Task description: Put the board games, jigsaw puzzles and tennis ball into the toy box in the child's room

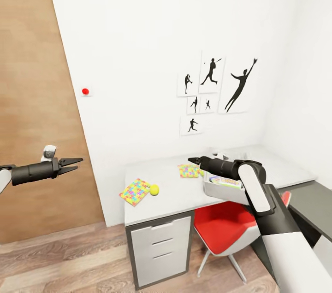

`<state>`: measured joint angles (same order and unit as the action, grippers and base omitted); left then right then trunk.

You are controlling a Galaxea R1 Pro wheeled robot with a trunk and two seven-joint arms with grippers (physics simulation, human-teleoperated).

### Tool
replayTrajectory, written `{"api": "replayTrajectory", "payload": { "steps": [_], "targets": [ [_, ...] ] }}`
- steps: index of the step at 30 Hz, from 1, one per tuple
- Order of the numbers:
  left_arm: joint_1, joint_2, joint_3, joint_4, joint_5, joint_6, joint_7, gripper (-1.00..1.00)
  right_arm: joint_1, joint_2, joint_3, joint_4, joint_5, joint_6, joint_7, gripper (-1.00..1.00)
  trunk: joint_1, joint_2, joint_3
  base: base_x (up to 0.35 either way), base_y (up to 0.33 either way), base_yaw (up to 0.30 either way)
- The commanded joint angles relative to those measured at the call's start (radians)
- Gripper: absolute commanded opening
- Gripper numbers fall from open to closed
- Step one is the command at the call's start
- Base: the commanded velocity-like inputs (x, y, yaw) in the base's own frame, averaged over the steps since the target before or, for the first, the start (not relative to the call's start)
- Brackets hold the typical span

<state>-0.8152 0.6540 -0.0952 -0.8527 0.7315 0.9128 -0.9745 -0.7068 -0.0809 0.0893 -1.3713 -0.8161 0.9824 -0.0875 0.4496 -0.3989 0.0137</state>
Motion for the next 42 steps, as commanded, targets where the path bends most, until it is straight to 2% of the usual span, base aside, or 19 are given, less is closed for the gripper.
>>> {"api": "replayTrajectory", "payload": {
  "steps": [1,8,14,24,29,36,42],
  "targets": [
    [-0.001,0.001,-0.003,0.001,0.005,0.005,-0.001,1.00,0.000,0.000,0.002,0.003,-0.009,0.001,-0.009,1.00,0.000,-0.001,-0.002,0.000,0.215,0.185],
    [-0.001,0.001,-0.003,0.001,0.005,0.005,-0.001,1.00,0.000,0.026,0.003,0.064,-0.007,-0.016,-0.011,1.00,0.000,-0.001,-0.011,0.000,0.251,0.185],
    [-0.001,0.001,-0.003,0.001,0.005,0.005,-0.001,1.00,-0.002,0.035,0.008,0.126,-0.006,-0.043,-0.012,1.00,0.000,-0.001,-0.019,0.013,0.225,0.185],
    [-0.001,0.000,-0.003,0.001,0.005,0.005,0.000,1.00,-0.013,0.037,0.013,0.149,0.000,-0.057,-0.016,1.00,0.000,-0.001,-0.032,0.205,0.210,0.185],
    [-0.001,0.000,-0.003,0.001,0.005,0.004,0.000,1.00,-0.021,0.036,0.015,0.165,0.040,-0.056,-0.017,1.00,0.000,-0.001,-0.039,0.099,0.076,0.185],
    [-0.001,-0.002,-0.003,0.001,0.005,0.003,0.000,1.00,-0.031,0.034,0.016,0.175,0.057,-0.056,-0.017,1.00,0.000,-0.001,-0.048,0.023,0.074,0.184],
    [-0.001,-0.002,-0.003,0.001,0.005,0.002,0.001,1.00,-0.083,0.031,0.016,0.263,0.059,-0.056,-0.040,1.00,0.000,-0.001,-0.056,0.016,0.042,0.184]
  ]
}}
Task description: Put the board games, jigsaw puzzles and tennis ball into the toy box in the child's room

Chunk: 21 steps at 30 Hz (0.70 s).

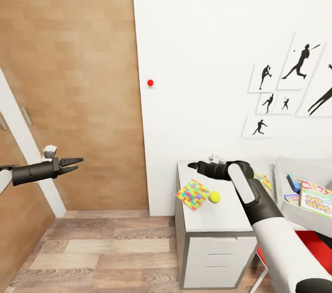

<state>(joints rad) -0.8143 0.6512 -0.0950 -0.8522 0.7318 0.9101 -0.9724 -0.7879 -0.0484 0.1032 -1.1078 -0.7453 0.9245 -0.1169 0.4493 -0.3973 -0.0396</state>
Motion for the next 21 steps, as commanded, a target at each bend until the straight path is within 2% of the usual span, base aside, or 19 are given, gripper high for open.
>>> {"api": "replayTrajectory", "payload": {
  "steps": [1,7,9,13,16,21],
  "targets": [
    [-0.002,0.001,-0.003,0.001,0.004,0.004,-0.001,1.00,-0.019,0.000,0.002,0.031,-0.011,0.002,-0.030,1.00,0.001,-0.003,-0.004,0.004,0.009,0.184],
    [-0.002,-0.002,-0.004,0.001,0.001,0.000,0.006,1.00,-0.130,0.005,0.002,0.217,-0.011,0.001,-0.161,1.00,0.001,-0.003,-0.012,0.001,0.003,0.184],
    [-0.002,-0.002,-0.020,0.001,-0.013,-0.002,0.009,1.00,-0.160,0.005,0.002,0.270,-0.011,0.000,-0.196,1.00,0.001,-0.003,-0.014,0.008,-0.002,0.184],
    [-0.002,-0.004,-0.043,0.001,-0.033,-0.004,0.013,1.00,-0.177,0.000,0.001,0.306,-0.012,-0.002,-0.218,1.00,0.001,-0.003,-0.020,0.059,-0.085,0.184],
    [-0.002,-0.016,-0.058,0.001,-0.049,-0.004,0.021,1.00,-0.181,-0.007,0.001,0.317,-0.012,-0.002,-0.225,1.00,0.001,-0.003,-0.024,0.108,-0.206,0.183],
    [-0.003,-0.067,-0.071,0.001,-0.127,-0.005,0.083,1.00,-0.181,-0.014,0.003,0.323,-0.010,-0.004,-0.239,1.00,0.001,-0.003,-0.027,0.057,-0.097,0.092]
  ]
}}
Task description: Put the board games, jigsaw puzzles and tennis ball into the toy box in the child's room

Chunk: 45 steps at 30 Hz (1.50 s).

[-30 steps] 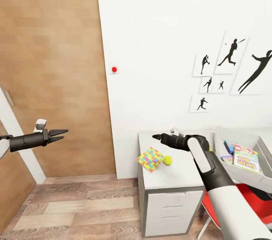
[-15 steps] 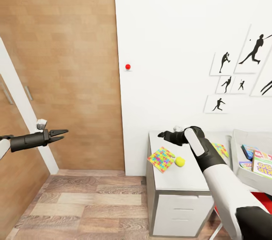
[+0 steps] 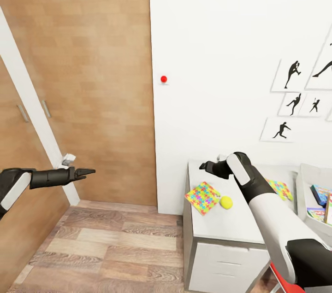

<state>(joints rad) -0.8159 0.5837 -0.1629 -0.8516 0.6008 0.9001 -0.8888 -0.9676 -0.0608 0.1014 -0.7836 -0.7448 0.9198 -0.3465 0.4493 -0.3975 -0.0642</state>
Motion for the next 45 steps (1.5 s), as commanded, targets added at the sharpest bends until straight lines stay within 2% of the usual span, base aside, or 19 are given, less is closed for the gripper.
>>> {"api": "replayTrajectory", "payload": {
  "steps": [1,2,4,6,7,8,10,14,28,32,37,45],
  "targets": [
    [-0.002,-0.015,-0.004,0.000,-0.013,0.001,0.015,1.00,0.000,0.000,0.005,-0.001,-0.010,-0.004,-0.011,1.00,0.001,-0.003,-0.003,0.015,-0.026,0.025],
    [-0.002,-0.032,-0.005,0.000,-0.030,-0.007,0.034,1.00,0.002,0.000,0.006,-0.001,-0.009,-0.019,-0.011,1.00,0.001,-0.003,-0.003,0.015,-0.016,0.016],
    [-0.003,-0.051,-0.005,0.000,-0.052,-0.017,0.058,1.00,0.003,0.000,0.007,0.000,-0.009,-0.039,-0.012,1.00,0.001,-0.003,-0.003,0.030,-0.012,0.011],
    [-0.004,-0.106,-0.005,0.000,-0.122,-0.034,0.152,1.00,0.004,0.000,0.010,0.001,-0.007,-0.074,-0.013,1.00,0.001,-0.003,-0.003,0.060,-0.004,0.004],
    [-0.005,-0.117,-0.004,0.000,-0.135,-0.036,0.172,1.00,0.005,0.000,0.010,0.002,-0.004,-0.077,-0.014,1.00,0.001,-0.003,-0.003,0.045,-0.003,0.003],
    [-0.005,-0.139,-0.002,0.000,-0.156,-0.038,0.211,1.00,0.005,-0.001,0.010,0.005,0.003,-0.082,-0.013,1.00,0.001,-0.003,-0.003,0.029,-0.002,0.002],
    [-0.006,-0.164,0.001,0.000,-0.174,-0.040,0.256,1.00,0.005,-0.002,0.009,0.010,0.014,-0.086,-0.013,1.00,0.001,-0.003,-0.003,0.019,0.024,0.001],
    [-0.006,-0.186,0.003,0.000,-0.189,-0.042,0.298,1.00,0.006,-0.003,0.008,0.014,0.024,-0.089,-0.013,1.00,0.001,-0.003,-0.003,0.051,0.134,0.000],
    [-0.006,-0.194,0.003,0.000,-0.196,-0.043,0.314,1.00,0.006,-0.006,0.007,0.044,0.028,-0.096,-0.012,1.00,0.001,-0.003,-0.003,0.034,0.042,0.000],
    [-0.006,-0.194,0.003,0.000,-0.196,-0.043,0.314,1.00,0.006,-0.015,0.005,0.060,0.027,-0.100,-0.012,1.00,0.001,-0.003,-0.005,0.069,0.149,-0.040],
    [-0.006,-0.194,0.003,0.000,-0.196,-0.043,0.314,1.00,0.006,-0.027,0.001,0.071,0.026,-0.102,-0.012,1.00,0.001,-0.003,-0.008,0.122,0.145,-0.183],
    [-0.006,-0.194,0.005,0.000,-0.196,-0.044,0.314,1.00,0.006,-0.031,-0.001,0.073,0.025,-0.102,-0.012,1.00,0.001,-0.003,-0.013,0.168,0.004,-0.242]
  ]
}}
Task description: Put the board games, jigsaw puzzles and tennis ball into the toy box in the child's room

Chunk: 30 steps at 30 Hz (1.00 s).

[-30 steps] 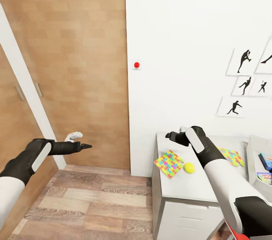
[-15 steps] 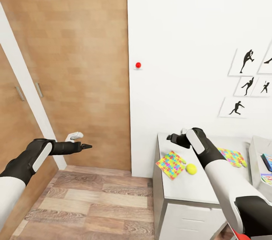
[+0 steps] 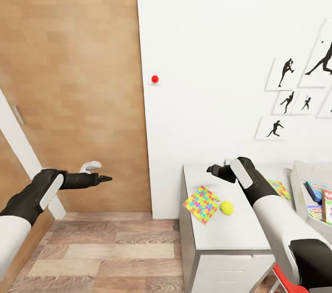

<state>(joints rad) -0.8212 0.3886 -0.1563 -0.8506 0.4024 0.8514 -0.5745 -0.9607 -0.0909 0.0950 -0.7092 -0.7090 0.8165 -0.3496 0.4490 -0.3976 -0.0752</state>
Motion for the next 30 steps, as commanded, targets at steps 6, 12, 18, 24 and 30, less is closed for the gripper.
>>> {"api": "replayTrajectory", "payload": {
  "steps": [6,12,18,24,30],
  "targets": [
    [-0.001,0.001,-0.002,-0.001,0.003,0.005,-0.001,1.00,0.000,0.000,0.009,-0.001,-0.008,0.000,-0.009,1.00,0.001,-0.002,-0.005,0.057,-0.017,-0.196],
    [-0.001,0.001,-0.002,-0.001,0.003,0.005,-0.001,1.00,0.000,0.001,0.012,-0.001,-0.007,-0.026,-0.009,1.00,0.001,-0.002,-0.005,0.129,0.061,-0.036],
    [-0.001,0.001,-0.002,-0.001,0.003,0.005,-0.001,1.00,0.001,0.001,0.013,-0.001,-0.007,-0.043,-0.008,1.00,0.001,-0.002,-0.006,0.079,0.019,-0.005],
    [-0.001,0.001,-0.002,-0.001,0.003,0.005,-0.001,1.00,0.001,0.003,0.014,0.000,-0.007,-0.046,-0.008,1.00,0.001,-0.002,-0.006,0.025,0.008,-0.001],
    [-0.001,0.001,-0.002,-0.001,0.003,0.005,-0.001,1.00,0.002,0.002,0.014,0.000,-0.007,-0.046,-0.008,1.00,0.001,-0.002,-0.006,0.160,0.048,0.000]
  ]
}}
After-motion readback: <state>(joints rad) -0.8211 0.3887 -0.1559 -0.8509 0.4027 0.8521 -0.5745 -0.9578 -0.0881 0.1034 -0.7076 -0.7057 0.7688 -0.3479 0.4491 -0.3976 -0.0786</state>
